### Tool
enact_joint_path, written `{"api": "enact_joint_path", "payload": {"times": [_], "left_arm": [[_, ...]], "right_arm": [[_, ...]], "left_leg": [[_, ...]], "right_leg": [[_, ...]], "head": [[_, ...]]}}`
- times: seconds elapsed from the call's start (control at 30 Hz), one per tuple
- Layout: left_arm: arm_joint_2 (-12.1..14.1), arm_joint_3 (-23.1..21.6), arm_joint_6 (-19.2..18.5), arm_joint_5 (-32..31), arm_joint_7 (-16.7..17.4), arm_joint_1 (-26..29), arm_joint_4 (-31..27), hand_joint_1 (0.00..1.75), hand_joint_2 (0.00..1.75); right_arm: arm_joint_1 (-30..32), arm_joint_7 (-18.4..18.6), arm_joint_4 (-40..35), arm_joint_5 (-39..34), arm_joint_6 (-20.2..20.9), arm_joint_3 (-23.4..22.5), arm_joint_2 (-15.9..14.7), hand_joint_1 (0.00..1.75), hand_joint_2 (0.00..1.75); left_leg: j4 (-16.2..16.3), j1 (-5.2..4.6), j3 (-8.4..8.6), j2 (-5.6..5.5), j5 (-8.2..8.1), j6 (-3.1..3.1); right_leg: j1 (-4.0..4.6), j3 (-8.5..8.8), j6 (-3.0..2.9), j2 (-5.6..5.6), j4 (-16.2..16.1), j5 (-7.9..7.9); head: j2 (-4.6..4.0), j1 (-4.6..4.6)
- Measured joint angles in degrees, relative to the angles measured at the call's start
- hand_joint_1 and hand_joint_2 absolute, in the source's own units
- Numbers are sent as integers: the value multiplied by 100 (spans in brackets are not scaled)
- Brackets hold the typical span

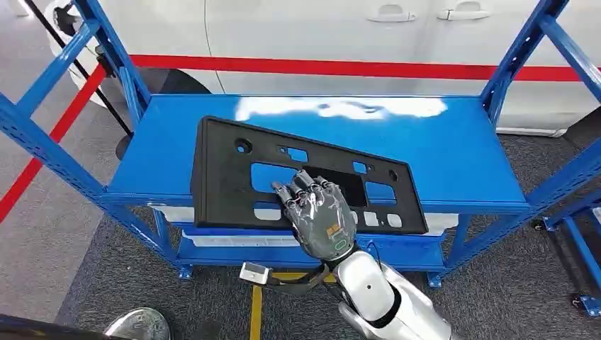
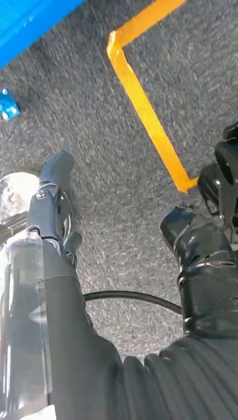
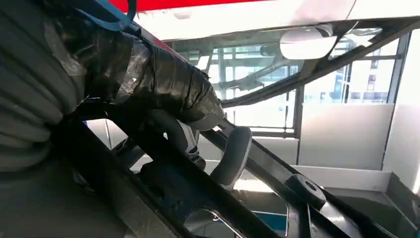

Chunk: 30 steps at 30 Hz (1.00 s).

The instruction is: Take the parts from the cabinet and place them on the table.

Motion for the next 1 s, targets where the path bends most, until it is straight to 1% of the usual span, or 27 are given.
{"api": "enact_joint_path", "payload": {"times": [0.03, 0.07, 0.1, 0.13, 0.17, 0.2, 0.23, 0.27, 0.3, 0.33, 0.4, 0.43, 0.47, 0.5, 0.53, 0.57, 0.6, 0.63, 0.67, 0.73, 0.77, 0.8, 0.83, 0.9, 0.93, 0.97, 1.0], "left_arm": [[2, 0, 0, 0, 0, -2, 0, 0, 175], [4, 0, 2, 0, 0, -7, 0, 0, 175], [4, 0, 2, 0, 0, -15, 0, 0, 175], [4, 0, 4, 0, 0, -19, 0, 0, 175], [4, 0, 11, 4, 0, -17, 0, 0, 175], [4, -2, 11, 7, 0, -10, 0, 0, 175], [4, 0, 13, 7, 2, 4, 0, 0, 175], [0, -2, 13, 7, 0, 7, 0, 0, 175], [0, -2, 13, 7, 0, -3, 0, 0, 175], [0, -2, 15, 7, 0, -16, 0, 0, 175], [0, -2, 13, 7, 0, -12, 0, 0, 175], [0, -2, 13, 7, 0, -7, 0, 0, 175], [0, -2, 13, 7, 0, -5, 0, 0, 175], [0, -2, 13, 7, 0, -4, 0, 0, 175], [-2, -2, 13, 7, 0, -4, 0, 0, 175], [-2, -2, 13, 7, 0, -4, 0, 0, 175], [-4, -2, 13, 7, 0, -5, 0, 0, 175], [-2, -2, 15, 9, 0, -11, 0, 0, 175], [-2, -2, 15, 7, 0, -11, 0, 0, 175], [-2, -2, 15, 7, 0, -5, 0, 0, 175], [-2, -2, 15, 9, 0, -2, 0, 0, 175], [0, -2, 15, 7, 0, -1, 0, 0, 175], [0, -2, 15, 9, 0, 0, 0, 0, 175], [0, -2, 15, 9, 0, -1, 0, 0, 175], [0, -2, 15, 11, 0, 2, 0, 0, 175], [0, -2, 15, 13, 0, 6, 0, 0, 175], [0, -2, 15, 13, 0, 8, 0, 0, 175]], "right_arm": [[0, -2, 0, -2, 0, -2, 0, 175, 175], [-2, -9, -2, -7, 0, -9, 2, 175, 175], [-4, -15, -4, -13, -2, -22, 2, 175, 175], [-10, -15, -4, -20, -2, -31, 0, 175, 175], [-14, -20, -7, -28, -2, -31, 2, 175, 175], [-12, -26, -7, -33, -2, -31, 2, 175, 175], [-12, -33, -9, -39, -2, -31, 2, 175, 175], [-15, -33, -18, -48, -2, -33, 0, 175, 175], [-15, -33, -17, -52, -2, -39, 0, 175, 175], [-30, -33, -20, -68, -4, -48, 0, 175, 175], [-26, -42, -20, -88, -2, -52, -4, 175, 175], [-19, -50, -20, -96, -2, -54, -7, 175, 175], [-19, -55, -20, -103, 0, -57, -9, 175, 175], [-19, -68, -20, -105, 0, -61, -11, 175, 175], [-20, -76, -20, -105, 0, -68, -11, 175, 175], [-23, -81, -24, -107, 0, -72, -11, 175, 175], [-28, -83, -35, -109, 0, -74, -11, 175, 175], [-37, -83, -35, -114, -2, -77, -9, 175, 175], [-40, -83, -42, -114, -2, -77, -7, 175, 175], [-35, -81, -46, -114, 0, -81, -9, 175, 175], [-38, -81, -50, -114, 0, -83, -7, 175, 175], [-46, -83, -52, -114, 0, -83, -7, 175, 175], [-50, -83, -59, -116, 0, -83, -4, 175, 175], [-48, -83, -68, -125, 0, -83, -6, 175, 175], [-45, -83, -68, -133, 2, -83, -7, 175, 175], [-44, -83, -68, -138, 2, -83, -7, 175, 175], [-43, -83, -68, -142, 2, -83, -7, 175, 175]], "left_leg": [[-454, 0, 287, 0, 210, 15], [-1024, -1, 631, -1, 423, 43], [-1435, -6, 834, -8, 419, 74], [-1490, -45, 868, -9, 431, 88], [-1472, -52, 837, -18, 448, 105], [-1470, -58, 817, -19, 466, 124], [-1471, -64, 805, -20, 500, 160], [-1565, 2, 798, -10, 590, 220], [-1576, 1, 788, 21, 636, 244], [-1591, 4, 730, 23, 687, 308], [-1574, -1, 627, 26, 743, 320], [-1555, -2, 563, 29, 777, 315], [-1533, -1, 508, 29, 797, 309], [-1508, 0, 460, 29, 816, 298], [-1483, 4, 424, 28, 830, 282], [-1461, 5, 404, 25, 840, 266], [-1430, 4, 388, 23, 847, 252], [-1406, -37, 344, 22, 864, 209], [-1400, -36, 331, 22, 884, 179], [-1436, -24, 325, 24, 946, 92], [-1432, -22, 314, 21, 970, 59], [-1353, 6, 262, 12, 855, 35], [-1156, 2, 183, 8, 623, 9], [-313, 13, -110, 10, 80, -35], [122, 12, -246, 10, -123, -48], [330, 12, -281, 10, -189, -51], [239, 12, -174, 10, -109, -42]], "right_leg": [[0, -23, 13, 4, 16, 14], [0, -38, 29, 8, 40, 25], [0, -49, 43, 4, 57, 34], [38, -79, 86, 2, 81, 58], [22, -98, 128, -2, 68, 89], [18, -99, 152, 0, 60, 111], [13, -92, 187, 0, 24, 157], [46, -115, 229, 8, 33, 159], [16, -145, 243, 27, 95, 56], [11, -265, 264, 27, 411, -268], [-3, -573, 304, 26, 1284, -774], [-12, -694, 321, 26, 1669, -930], [-26, -683, 331, 25, 1757, -934], [-39, -525, 335, 22, 1575, -821], [-51, -226, 332, 21, 1146, -629], [-61, 114, 322, 21, 614, -435], [-68, 393, 307, 22, 145, -363], [-13, 413, 287, 27, 47, -411], [-27, 379, 248, 35, 37, -368], [7, 343, 187, 39, 54, -328], [-13, 329, 119, 37, 11, -277], [-36, 314, 62, 7, -17, -225], [-38, 275, 20, 10, -22, -192], [-22, 176, -14, 0, -17, -124], [-10, 117, -17, -3, -11, -88], [-1, 62, -18, -2, 0, -57], [4, 13, -16, -1, 12, -30]], "head": [[0, 0], [0, 0], [2, 0], [2, 2], [2, 0], [2, 4], [2, 2], [2, 7], [2, 0], [2, 7], [2, 7], [2, 9], [0, 7], [0, 9], [0, 9], [0, 7], [0, 9], [2, 7], [2, 7], [2, 7], [0, 7], [2, 9], [2, -7], [0, -5], [2, -7], [2, -7], [0, -7]]}}
